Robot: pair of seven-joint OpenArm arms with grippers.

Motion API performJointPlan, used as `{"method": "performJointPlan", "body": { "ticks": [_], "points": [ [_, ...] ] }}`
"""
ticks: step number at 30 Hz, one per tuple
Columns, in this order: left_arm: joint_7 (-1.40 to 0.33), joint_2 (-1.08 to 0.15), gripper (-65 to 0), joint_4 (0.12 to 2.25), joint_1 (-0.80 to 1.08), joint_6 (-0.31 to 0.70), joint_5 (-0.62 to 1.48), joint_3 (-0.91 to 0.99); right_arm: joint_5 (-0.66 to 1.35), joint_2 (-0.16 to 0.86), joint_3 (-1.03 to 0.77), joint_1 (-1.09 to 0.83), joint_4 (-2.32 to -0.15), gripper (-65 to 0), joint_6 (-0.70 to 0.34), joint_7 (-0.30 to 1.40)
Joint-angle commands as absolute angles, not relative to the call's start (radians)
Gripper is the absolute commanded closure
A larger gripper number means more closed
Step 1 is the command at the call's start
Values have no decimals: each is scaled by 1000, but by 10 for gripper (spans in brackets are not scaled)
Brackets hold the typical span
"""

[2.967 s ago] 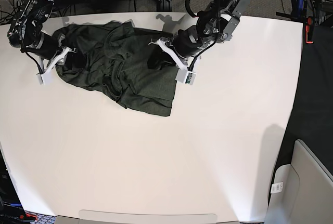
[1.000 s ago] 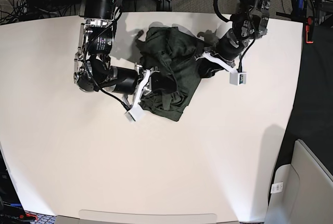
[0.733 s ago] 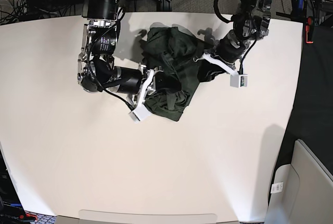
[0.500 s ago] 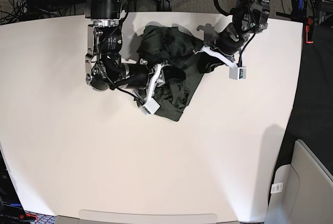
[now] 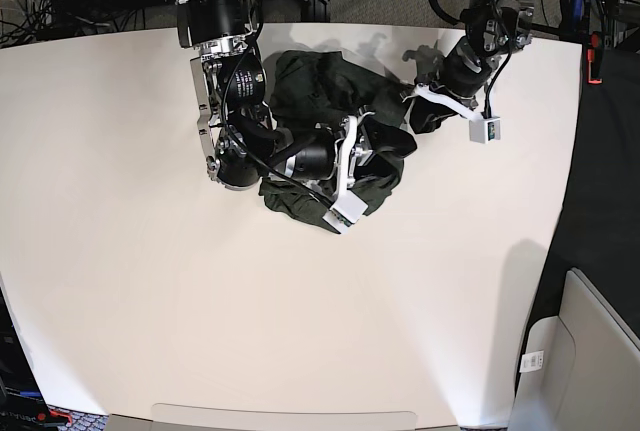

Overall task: Fold the T-shirt properly
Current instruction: 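Release the shirt and press the folded bundle with the right gripper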

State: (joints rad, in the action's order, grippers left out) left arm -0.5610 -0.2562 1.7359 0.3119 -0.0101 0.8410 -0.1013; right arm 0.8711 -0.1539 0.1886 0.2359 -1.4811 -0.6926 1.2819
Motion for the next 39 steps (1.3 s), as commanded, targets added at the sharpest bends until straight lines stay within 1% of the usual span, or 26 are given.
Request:
{"method": "performJointPlan", "body": {
  "ticks": [1, 8, 11, 19, 24, 27, 29, 32, 36, 39],
  "points": [
    [-544, -259, -59, 1768, 300, 4, 852, -91, 891, -157, 186, 249, -1497, -276, -698, 1274],
    [-544, -259, -59, 1768, 318, 4, 852, -44, 926, -157, 177, 188, -1587, -276, -698, 1274],
    [-544, -259, -59, 1768, 318, 4, 852, -44, 928, -114, 122, 165, -1627, -276, -698, 1274],
    [-544, -259, -59, 1768, 320, 4, 852, -39, 980, 50, -85, 130, -1695, -276, -698, 1288],
    [-544, -257, -59, 1768, 320, 4, 852, -47, 990, 127, -104, 102, -1719, -276, -698, 1288],
    [-544, -257, -59, 1767, 318, 4, 852, -47, 970, 134, -93, 91, -1719, -276, -698, 1288],
    [-544, -257, -59, 1764, 317, 4, 852, -47, 960, 133, -53, 88, -1719, -276, -698, 1288],
    [-544, -257, -59, 1762, 315, 4, 852, -48, 928, 127, 28, 93, -1716, -276, -698, 1288],
    [-544, -255, -59, 1762, 315, 4, 852, -45, 851, 85, 168, 110, -1713, -276, -698, 1288],
    [-544, -255, -59, 1762, 318, 4, 852, -41, 832, 67, 278, 134, -1709, -275, -698, 1288]
  ]
}}
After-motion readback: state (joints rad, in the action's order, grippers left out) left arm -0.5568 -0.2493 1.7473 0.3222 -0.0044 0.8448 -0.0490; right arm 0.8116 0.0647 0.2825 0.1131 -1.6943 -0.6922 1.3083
